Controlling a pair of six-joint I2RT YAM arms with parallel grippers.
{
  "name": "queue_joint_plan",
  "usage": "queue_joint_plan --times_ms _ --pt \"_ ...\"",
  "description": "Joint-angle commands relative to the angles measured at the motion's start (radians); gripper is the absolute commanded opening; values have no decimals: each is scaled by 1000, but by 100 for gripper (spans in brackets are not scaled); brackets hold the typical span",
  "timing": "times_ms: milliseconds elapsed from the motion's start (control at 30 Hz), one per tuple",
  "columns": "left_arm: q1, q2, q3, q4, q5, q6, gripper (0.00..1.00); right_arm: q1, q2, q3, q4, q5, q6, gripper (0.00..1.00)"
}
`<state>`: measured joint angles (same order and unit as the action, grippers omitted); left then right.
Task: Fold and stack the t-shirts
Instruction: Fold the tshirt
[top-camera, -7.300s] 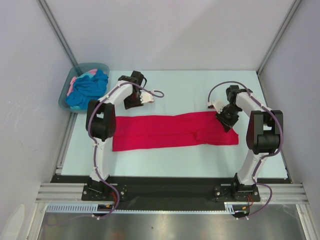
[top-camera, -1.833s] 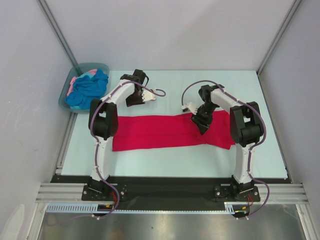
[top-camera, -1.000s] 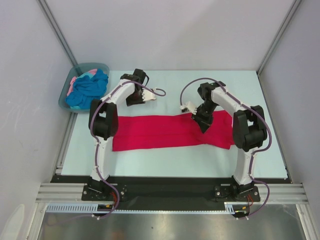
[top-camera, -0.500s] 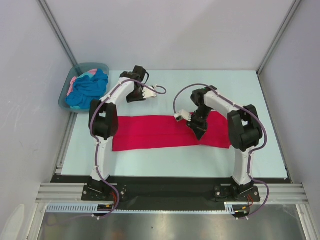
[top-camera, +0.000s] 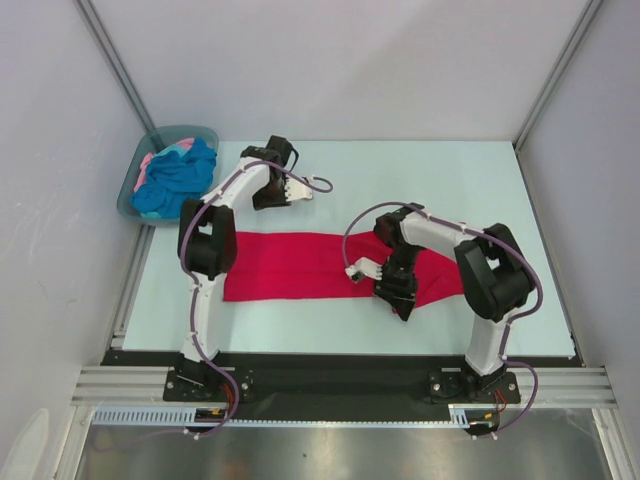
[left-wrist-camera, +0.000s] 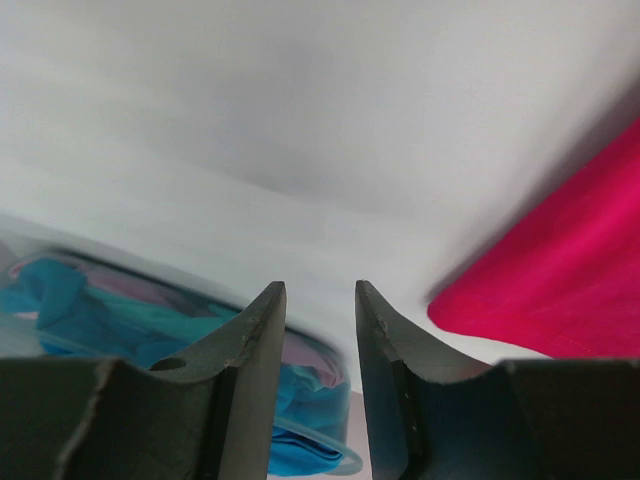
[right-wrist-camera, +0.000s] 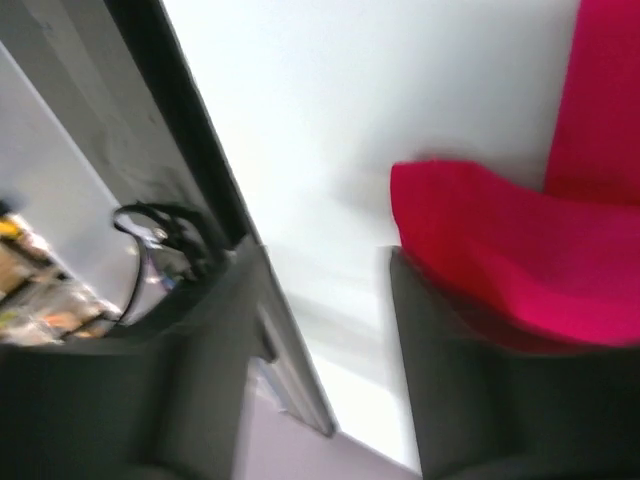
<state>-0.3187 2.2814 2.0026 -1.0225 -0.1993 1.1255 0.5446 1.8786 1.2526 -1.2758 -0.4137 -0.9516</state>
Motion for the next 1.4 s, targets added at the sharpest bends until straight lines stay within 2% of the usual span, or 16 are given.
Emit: queue_joint_plan --times_ms 0,100,233,300,333,367,400,567,767,1100,1367 --pt "-11 -51 -33 -1 24 -12 40 -2 -117 -31 23 23 24 64" --pt "-11 -59 -47 6 21 -16 40 -9 -128 -36 27 49 24 71" --pt "-11 -62 -33 9 15 -23 40 -80 -101 22 119 96 68 65" --pt "-13 -59 -28 7 12 -24 40 -138 -69 59 179 124 105 48" --pt "-13 -59 -27 7 9 -27 40 -155 -44 109 206 154 132 37" --pt "-14 -57 -24 9 8 -32 40 -172 -3 134 236 156 140 7" --pt "-16 -56 -24 6 6 -32 40 -189 20 157 262 165 160 0" --pt "-22 -56 -16 7 -8 -33 40 -264 96 237 323 193 172 0" --pt "-17 -43 15 4 -32 -6 40 -291 80 205 323 211 152 0" --pt "-20 6 79 -7 -22 7 40 -295 -56 142 296 205 185 0" --pt "-26 23 104 -11 -23 19 40 -295 -47 50 302 207 168 0"
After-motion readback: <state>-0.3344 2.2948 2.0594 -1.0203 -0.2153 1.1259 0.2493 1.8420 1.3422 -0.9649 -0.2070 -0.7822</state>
